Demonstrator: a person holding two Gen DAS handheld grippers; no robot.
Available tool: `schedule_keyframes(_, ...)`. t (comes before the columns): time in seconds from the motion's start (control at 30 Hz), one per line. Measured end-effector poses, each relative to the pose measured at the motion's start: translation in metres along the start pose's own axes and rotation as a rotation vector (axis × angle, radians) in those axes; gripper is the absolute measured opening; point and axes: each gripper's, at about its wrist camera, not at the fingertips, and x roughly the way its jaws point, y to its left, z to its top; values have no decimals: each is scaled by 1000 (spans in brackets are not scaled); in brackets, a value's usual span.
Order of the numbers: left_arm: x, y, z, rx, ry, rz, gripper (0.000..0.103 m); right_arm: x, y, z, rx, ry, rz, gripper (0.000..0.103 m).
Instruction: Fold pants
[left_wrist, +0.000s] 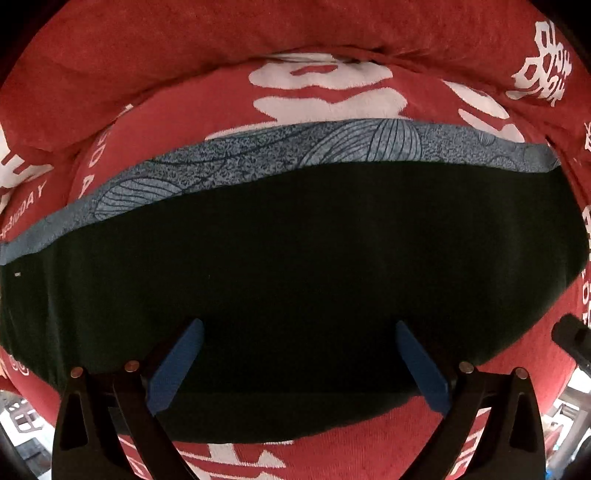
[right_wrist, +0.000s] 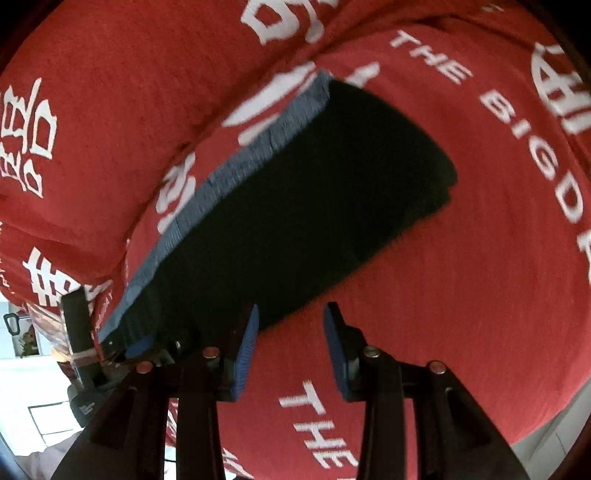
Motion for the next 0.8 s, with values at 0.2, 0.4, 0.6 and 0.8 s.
schedule_keyframes(0.2,1,-1,0,19,4,-6,103,2,-18,-8,54,10,21,41)
schedule_keyframes(0.4,9,8,5,9,6,-4,103,0,-37,-2,146,-10,112,50)
schedule_keyframes(0.6,8,0,5,8,1,-2,103,1,-45,3,167,-11,151,54)
schedule_keyframes(0.8,9,-5,6,10,2,2,103,8,-57,5,233,-12,194,54)
